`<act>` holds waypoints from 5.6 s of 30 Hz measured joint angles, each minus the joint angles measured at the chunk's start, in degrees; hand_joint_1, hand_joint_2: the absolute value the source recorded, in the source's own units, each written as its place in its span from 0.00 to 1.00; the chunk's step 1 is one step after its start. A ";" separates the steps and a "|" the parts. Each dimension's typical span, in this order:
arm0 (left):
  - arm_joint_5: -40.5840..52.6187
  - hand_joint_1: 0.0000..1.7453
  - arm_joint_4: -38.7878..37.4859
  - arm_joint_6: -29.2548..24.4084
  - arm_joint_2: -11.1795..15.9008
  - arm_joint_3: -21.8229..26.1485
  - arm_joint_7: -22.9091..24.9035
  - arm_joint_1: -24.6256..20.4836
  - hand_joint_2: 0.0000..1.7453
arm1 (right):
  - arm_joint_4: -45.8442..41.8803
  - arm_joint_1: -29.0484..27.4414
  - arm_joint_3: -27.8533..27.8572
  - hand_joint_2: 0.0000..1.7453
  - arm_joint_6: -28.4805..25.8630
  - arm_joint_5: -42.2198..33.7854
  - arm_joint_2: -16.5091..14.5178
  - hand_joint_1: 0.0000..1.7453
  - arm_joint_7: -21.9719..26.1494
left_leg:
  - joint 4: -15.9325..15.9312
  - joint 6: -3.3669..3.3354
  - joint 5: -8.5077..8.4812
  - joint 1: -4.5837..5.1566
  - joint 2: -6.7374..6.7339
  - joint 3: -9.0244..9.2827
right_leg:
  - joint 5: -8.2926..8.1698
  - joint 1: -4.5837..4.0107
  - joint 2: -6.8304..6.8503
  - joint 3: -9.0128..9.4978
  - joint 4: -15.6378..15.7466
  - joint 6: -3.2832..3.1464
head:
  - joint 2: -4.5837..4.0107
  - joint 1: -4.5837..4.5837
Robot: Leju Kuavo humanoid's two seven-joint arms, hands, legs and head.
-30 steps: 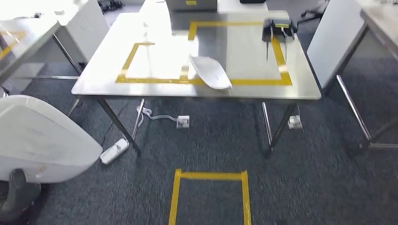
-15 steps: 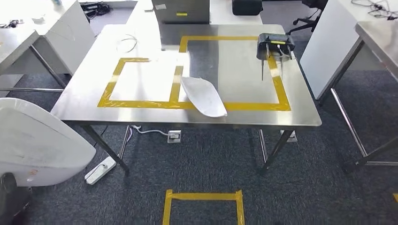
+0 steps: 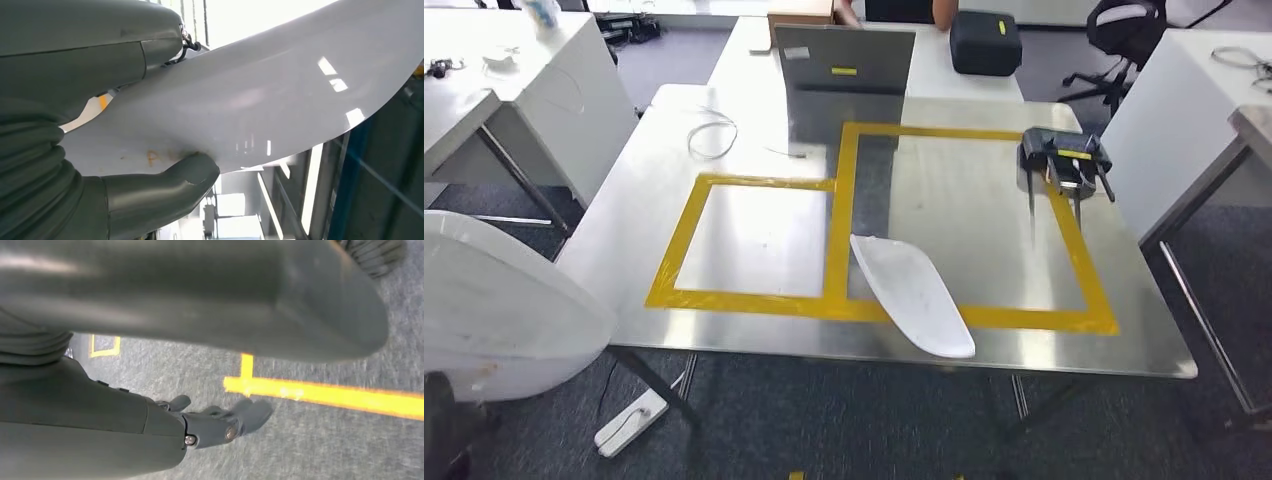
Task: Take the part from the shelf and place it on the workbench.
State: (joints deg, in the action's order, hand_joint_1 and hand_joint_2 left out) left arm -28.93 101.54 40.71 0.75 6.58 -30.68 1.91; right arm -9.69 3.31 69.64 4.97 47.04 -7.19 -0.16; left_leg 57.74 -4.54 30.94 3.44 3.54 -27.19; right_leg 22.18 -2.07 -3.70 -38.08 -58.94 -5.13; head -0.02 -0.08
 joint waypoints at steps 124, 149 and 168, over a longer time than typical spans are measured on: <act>58.88 1.00 -60.67 -48.94 17.47 -2.88 -0.79 -43.46 1.00 | -0.23 0.96 -0.17 0.00 2.11 4.46 -1.00 0.00 1.55 | 0.38 5.78 -3.68 -3.63 -5.47 -4.77 | 4.34 2.34 4.15 4.25 0.14 4.72 | 0.00 1.69; 72.20 1.00 -82.05 -51.41 1.51 -18.46 -6.99 -48.84 1.00 | -0.23 0.79 -3.48 0.00 2.24 9.00 0.06 0.00 0.22 | 0.58 5.44 -3.51 -3.36 -5.40 -4.97 | 4.26 2.62 4.19 4.38 0.31 4.96 | 0.00 1.71; 71.14 0.00 -81.86 -48.77 -3.80 -30.95 -9.19 -44.83 0.75 | -0.23 0.65 -3.58 0.00 2.90 9.07 0.09 0.00 1.26 | 0.58 5.35 -3.47 -3.29 -5.52 -4.99 | 4.24 2.68 4.04 4.43 0.33 5.05 | 0.00 1.71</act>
State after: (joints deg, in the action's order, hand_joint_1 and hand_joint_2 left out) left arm 42.21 19.67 -8.05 -3.05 -24.38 -39.87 -42.92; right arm -9.92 3.96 66.05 7.87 56.11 -7.10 1.09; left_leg 58.32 0.81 27.47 0.15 -1.98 -32.18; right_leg 26.41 0.60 0.34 -33.64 -58.61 -0.08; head -0.02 1.63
